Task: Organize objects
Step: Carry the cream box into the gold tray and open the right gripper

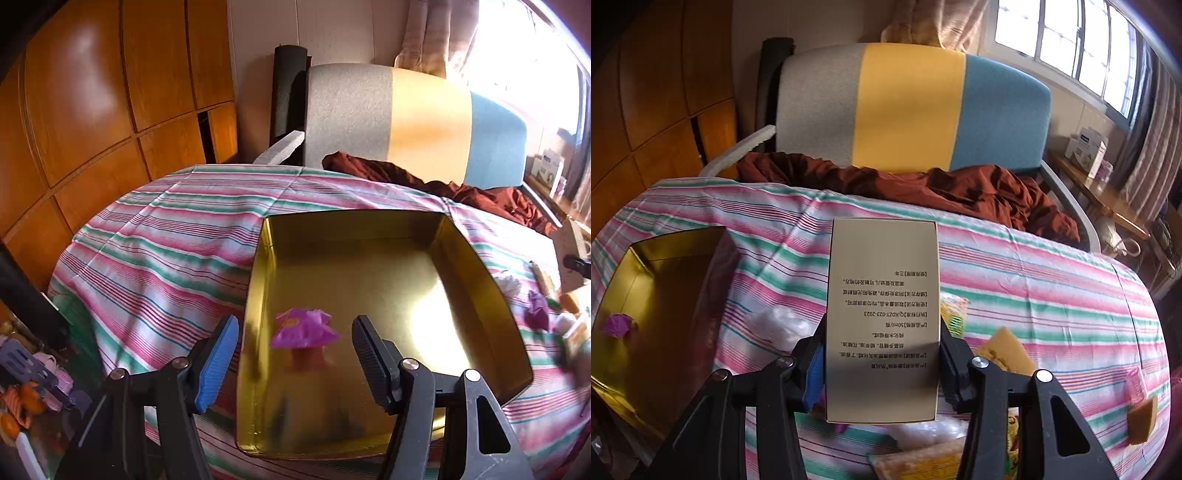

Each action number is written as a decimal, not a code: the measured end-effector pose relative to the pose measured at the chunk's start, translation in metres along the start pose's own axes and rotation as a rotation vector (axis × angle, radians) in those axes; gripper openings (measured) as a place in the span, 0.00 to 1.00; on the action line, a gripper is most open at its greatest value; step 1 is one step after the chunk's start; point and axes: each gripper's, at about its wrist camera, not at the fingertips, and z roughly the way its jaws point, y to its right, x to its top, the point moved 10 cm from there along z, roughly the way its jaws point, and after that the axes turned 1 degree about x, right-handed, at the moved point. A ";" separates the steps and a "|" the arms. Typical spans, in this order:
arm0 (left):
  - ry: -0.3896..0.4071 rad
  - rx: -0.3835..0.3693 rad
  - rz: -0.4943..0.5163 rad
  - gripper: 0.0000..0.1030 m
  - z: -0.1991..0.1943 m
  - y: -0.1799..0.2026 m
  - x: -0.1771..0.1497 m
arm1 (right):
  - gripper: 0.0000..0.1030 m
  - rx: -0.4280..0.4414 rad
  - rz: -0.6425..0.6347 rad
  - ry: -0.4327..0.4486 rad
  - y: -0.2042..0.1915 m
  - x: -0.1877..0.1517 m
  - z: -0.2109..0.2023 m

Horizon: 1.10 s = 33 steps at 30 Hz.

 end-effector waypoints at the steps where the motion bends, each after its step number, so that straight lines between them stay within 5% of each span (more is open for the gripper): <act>1: 0.002 -0.017 -0.003 0.63 -0.002 0.003 0.000 | 0.49 0.040 -0.015 0.003 -0.019 0.005 -0.003; 7: 0.003 -0.090 0.000 0.64 -0.008 0.022 -0.006 | 0.49 0.194 -0.142 -0.042 -0.133 0.019 0.006; 13: -0.016 -0.101 -0.033 0.64 -0.003 0.012 -0.014 | 0.49 0.180 -0.241 -0.162 -0.201 0.006 0.062; 24: -0.027 -0.099 -0.088 0.65 0.001 -0.012 -0.020 | 0.50 0.032 -0.281 -0.228 -0.202 0.011 0.125; 33: -0.025 -0.099 -0.081 0.72 -0.001 -0.009 -0.018 | 0.62 0.124 -0.230 -0.155 -0.196 0.009 0.091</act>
